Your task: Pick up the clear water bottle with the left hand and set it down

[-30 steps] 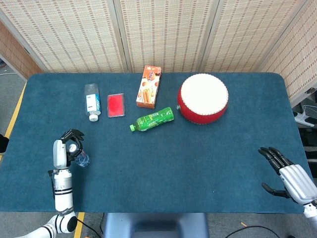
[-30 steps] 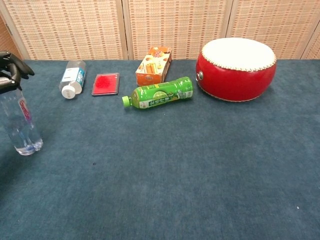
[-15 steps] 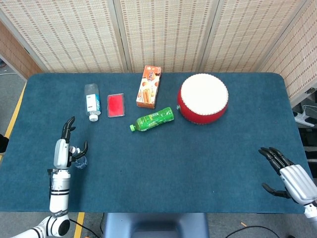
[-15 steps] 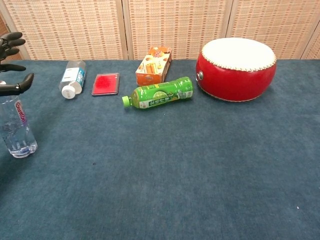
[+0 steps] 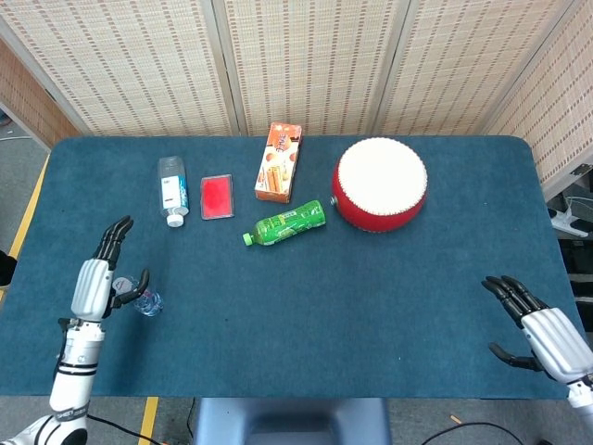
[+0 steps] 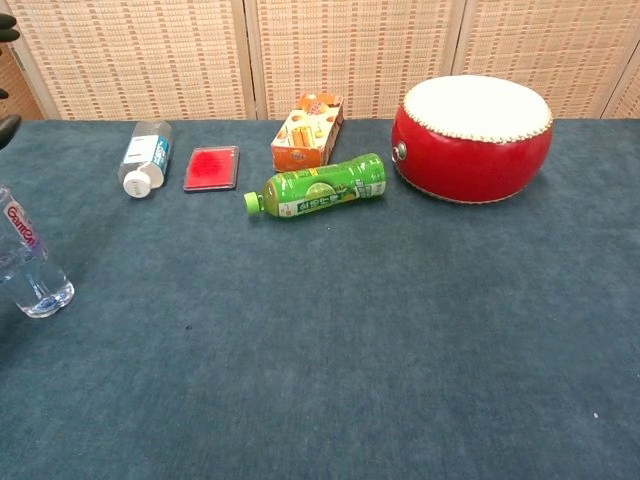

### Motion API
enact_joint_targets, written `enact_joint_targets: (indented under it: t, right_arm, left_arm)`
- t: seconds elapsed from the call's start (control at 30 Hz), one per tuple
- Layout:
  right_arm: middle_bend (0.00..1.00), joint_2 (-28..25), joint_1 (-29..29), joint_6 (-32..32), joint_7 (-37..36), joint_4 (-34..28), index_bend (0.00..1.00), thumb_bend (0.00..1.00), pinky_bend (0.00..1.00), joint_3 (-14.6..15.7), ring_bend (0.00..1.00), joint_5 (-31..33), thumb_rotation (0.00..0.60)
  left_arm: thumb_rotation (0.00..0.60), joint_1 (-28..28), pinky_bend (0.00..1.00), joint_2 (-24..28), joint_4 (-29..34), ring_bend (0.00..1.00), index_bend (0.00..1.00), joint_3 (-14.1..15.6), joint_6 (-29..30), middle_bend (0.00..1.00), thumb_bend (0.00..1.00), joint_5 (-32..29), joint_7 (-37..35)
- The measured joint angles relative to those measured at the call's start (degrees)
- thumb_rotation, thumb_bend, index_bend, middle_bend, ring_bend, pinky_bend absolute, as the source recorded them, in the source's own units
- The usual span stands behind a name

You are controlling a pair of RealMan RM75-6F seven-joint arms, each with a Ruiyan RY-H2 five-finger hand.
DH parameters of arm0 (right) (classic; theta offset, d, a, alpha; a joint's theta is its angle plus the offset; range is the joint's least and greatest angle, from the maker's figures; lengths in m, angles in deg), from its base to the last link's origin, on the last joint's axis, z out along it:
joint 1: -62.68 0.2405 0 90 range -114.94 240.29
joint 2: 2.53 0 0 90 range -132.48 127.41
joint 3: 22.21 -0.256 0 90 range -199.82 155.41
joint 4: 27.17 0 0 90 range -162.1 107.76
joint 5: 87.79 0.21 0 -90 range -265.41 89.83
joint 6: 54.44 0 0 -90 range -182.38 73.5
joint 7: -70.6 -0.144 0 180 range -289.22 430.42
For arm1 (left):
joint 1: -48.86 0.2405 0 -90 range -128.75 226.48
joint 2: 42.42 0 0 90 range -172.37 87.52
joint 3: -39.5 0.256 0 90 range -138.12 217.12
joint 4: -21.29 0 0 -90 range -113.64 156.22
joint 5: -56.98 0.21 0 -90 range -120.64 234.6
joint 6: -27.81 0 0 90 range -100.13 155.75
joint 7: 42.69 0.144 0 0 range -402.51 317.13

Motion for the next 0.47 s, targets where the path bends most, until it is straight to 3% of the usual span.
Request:
enact_joint_targets:
  t: [0.27,0.47]
  right_arm:
    - [0.04,0.2,0.6,-1.4,0.8,-0.3,0.00,0.18,0.29,-0.1,0.00,0.6,0.600]
    - [0.04,0.3,0.3,-1.2,1.6,-0.8,0.00,0.18,0.29,-0.1,0.00,0.9,0.600]
  left_arm:
    - [0.600,3.7,0.18,10.1,2.6,0.01,0.04,5.1,0.7,0.00,0.43,2.9,16.9]
    - [0.600,7.0,0.18,10.4,-0.6,0.02,0.04,8.2,3.6,0.01,0.43,5.5,19.4]
